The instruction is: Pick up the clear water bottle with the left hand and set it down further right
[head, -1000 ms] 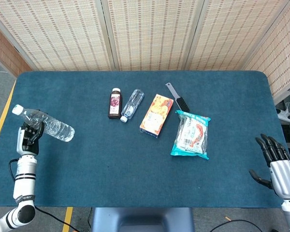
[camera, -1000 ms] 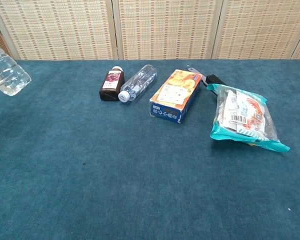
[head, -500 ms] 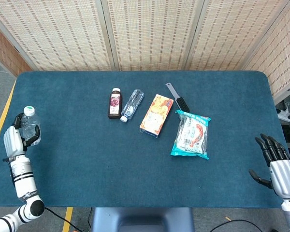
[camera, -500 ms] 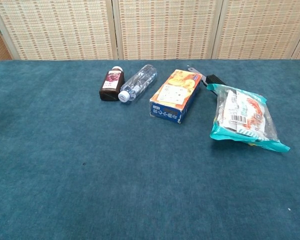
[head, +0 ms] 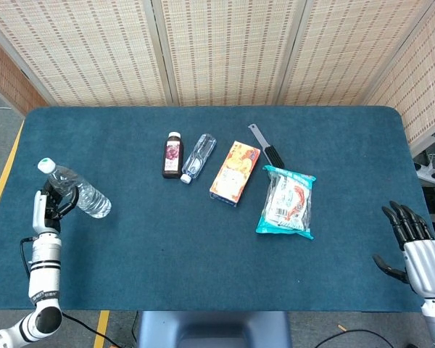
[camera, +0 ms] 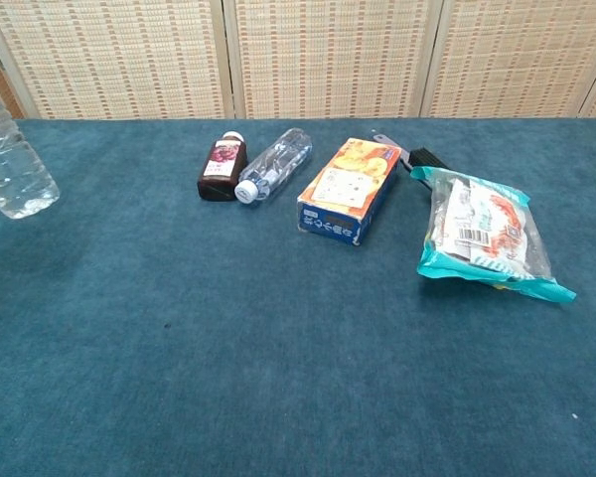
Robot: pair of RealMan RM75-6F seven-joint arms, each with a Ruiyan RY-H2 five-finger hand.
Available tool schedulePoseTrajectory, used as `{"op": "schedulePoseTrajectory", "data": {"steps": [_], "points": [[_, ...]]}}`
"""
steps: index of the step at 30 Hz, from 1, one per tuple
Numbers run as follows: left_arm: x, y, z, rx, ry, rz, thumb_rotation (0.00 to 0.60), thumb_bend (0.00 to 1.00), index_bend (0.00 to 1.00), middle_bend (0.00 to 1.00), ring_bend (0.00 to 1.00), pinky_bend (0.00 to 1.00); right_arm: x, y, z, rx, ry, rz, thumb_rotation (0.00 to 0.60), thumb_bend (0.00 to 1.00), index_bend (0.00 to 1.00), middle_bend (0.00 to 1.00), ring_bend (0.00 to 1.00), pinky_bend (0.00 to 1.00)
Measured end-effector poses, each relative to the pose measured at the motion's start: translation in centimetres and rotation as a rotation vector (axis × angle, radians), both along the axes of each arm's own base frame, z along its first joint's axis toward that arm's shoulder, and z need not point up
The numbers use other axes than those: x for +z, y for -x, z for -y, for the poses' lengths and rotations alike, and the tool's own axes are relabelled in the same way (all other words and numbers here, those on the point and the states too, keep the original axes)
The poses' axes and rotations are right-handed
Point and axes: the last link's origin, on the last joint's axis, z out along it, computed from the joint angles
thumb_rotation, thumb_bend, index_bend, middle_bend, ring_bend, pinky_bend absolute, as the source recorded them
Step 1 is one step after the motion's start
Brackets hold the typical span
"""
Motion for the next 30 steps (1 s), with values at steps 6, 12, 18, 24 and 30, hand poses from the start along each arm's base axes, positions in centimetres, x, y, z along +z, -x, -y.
{"op": "schedulePoseTrajectory", "data": {"steps": [6, 12, 18, 24, 30], "points": [[0.2, 0.4, 0.1, 0.007, -0.017, -0.006, 0.600, 0.57, 0.38, 0.49, 0.51, 0.48, 0.0, 0.0, -0.1, -0.004, -0.008, 0.000, 0.600, 0.14, 0.03, 0.00, 0.00, 0.13], [1.3, 1.4, -0.6, 0.074, -0.124, -0.399, 0.600, 0.57, 0.38, 0.49, 0.51, 0.48, 0.0, 0.0, -0.1, -0.005, -0.008, 0.001, 0.600, 0.14, 0.03, 0.00, 0.00, 0.13], [2.9, 0.8, -1.2, 0.118, -0.238, -0.586, 0.600, 0.57, 0.38, 0.49, 0.51, 0.48, 0.1, 0.0, -0.2, -0.005, -0.006, 0.002, 0.600, 0.14, 0.03, 0.00, 0.00, 0.13], [1.9, 0.6, -0.7, 0.099, -0.226, -0.555, 0.600, 0.57, 0.38, 0.49, 0.51, 0.48, 0.0, 0.0, -0.3, -0.006, -0.011, -0.001, 0.600, 0.14, 0.03, 0.00, 0.00, 0.13], [-1.0, 1.7, 0.1, 0.108, -0.126, -0.515, 0.600, 0.57, 0.38, 0.49, 0.51, 0.48, 0.0, 0.0, -0.3, -0.009, -0.009, 0.000, 0.600, 0.14, 0.03, 0.00, 0.00, 0.13]]}}
